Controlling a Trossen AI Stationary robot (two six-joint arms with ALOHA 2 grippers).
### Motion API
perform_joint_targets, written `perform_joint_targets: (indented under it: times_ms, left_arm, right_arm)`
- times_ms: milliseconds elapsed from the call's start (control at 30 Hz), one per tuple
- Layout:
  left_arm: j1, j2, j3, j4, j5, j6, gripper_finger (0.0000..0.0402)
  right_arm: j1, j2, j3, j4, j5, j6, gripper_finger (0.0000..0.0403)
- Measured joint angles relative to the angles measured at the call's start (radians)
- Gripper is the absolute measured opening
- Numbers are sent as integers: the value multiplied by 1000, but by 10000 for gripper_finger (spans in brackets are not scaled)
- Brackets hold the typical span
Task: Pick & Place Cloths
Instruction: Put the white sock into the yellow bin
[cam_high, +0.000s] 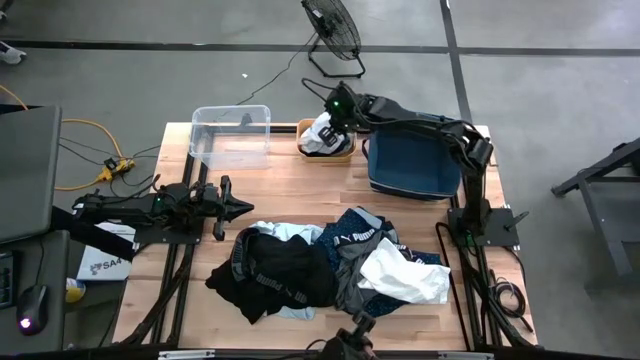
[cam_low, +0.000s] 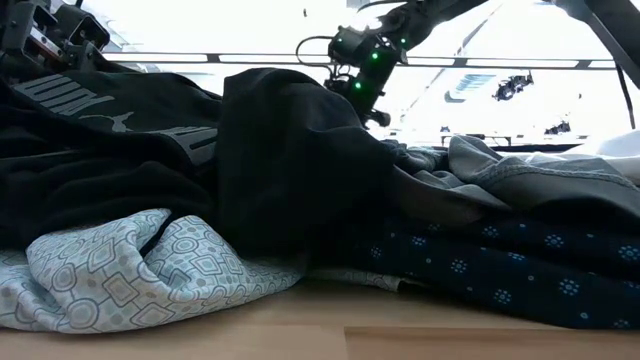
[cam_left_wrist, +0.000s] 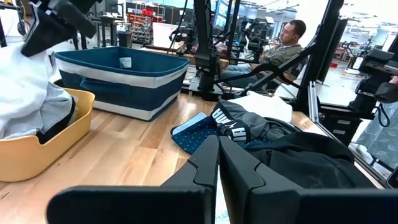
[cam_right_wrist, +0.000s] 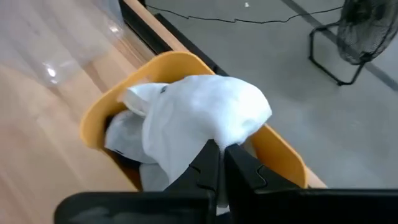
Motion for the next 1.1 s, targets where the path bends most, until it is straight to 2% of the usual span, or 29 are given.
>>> perform_joint_targets:
  times_ms: [400,633,767,1100]
  left_arm:
    - [0,0,0,0,-2,0,12]
    - [0,0,0,0,-2,0,12]
    - [0,0,0,0,-1,0,12]
    - [0,0,0,0,1,0,12]
  right_arm:
    - [2,64,0,-107,-67,113,5]
    - [0,89,0,-84,-60,138,15]
    - [1,90,0,-88,-64,137,52]
    - [-5,24,0,-88,-61,135,184]
